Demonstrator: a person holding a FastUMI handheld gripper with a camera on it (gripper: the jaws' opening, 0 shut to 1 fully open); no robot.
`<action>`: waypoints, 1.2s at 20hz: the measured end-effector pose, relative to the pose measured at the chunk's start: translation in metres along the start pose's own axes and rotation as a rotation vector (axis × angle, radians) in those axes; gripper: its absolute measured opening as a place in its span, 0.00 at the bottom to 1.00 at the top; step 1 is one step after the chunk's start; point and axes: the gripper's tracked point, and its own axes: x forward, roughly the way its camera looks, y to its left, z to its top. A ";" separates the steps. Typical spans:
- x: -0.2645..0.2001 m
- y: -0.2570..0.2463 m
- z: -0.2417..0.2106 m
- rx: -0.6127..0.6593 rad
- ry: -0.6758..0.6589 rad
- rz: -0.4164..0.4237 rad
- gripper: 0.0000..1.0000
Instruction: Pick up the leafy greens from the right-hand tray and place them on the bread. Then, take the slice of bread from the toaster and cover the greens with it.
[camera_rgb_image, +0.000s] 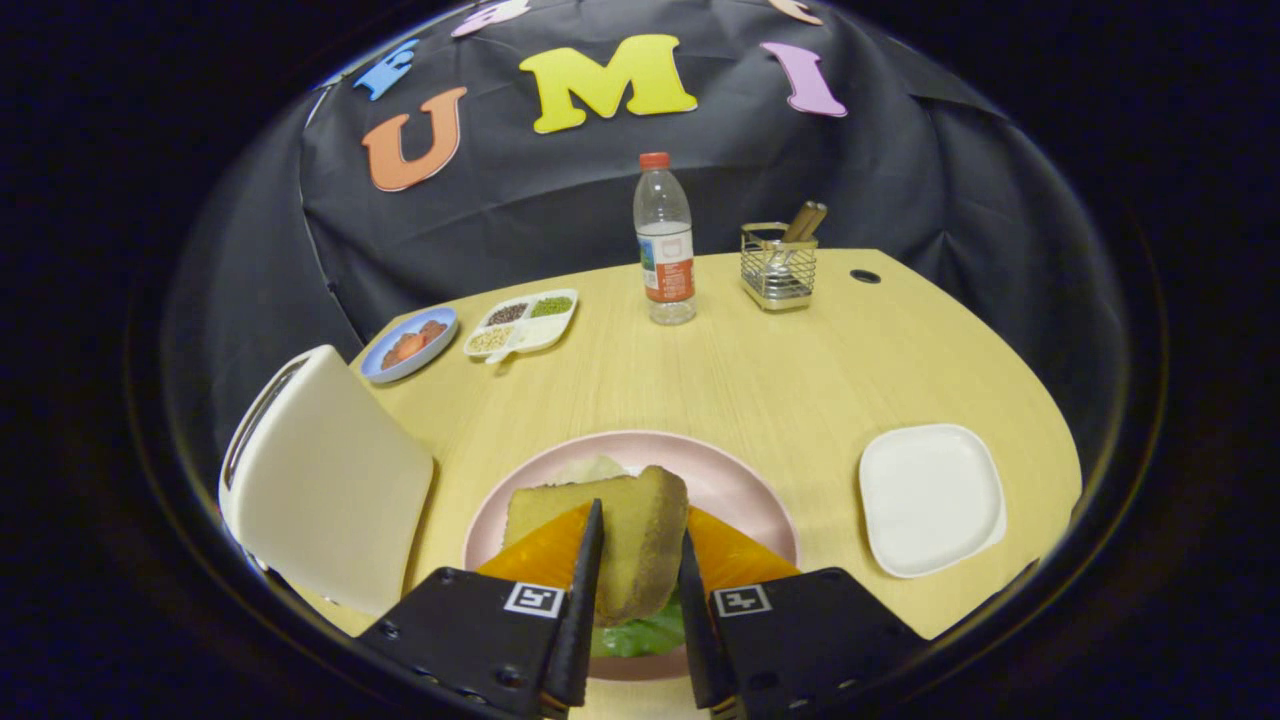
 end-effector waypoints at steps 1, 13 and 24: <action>0.001 -0.001 -0.001 0.004 -0.004 0.007 0.42; 0.000 -0.014 -0.003 0.006 -0.003 -0.017 0.72; -0.088 0.007 0.049 -0.054 -0.321 -0.035 0.81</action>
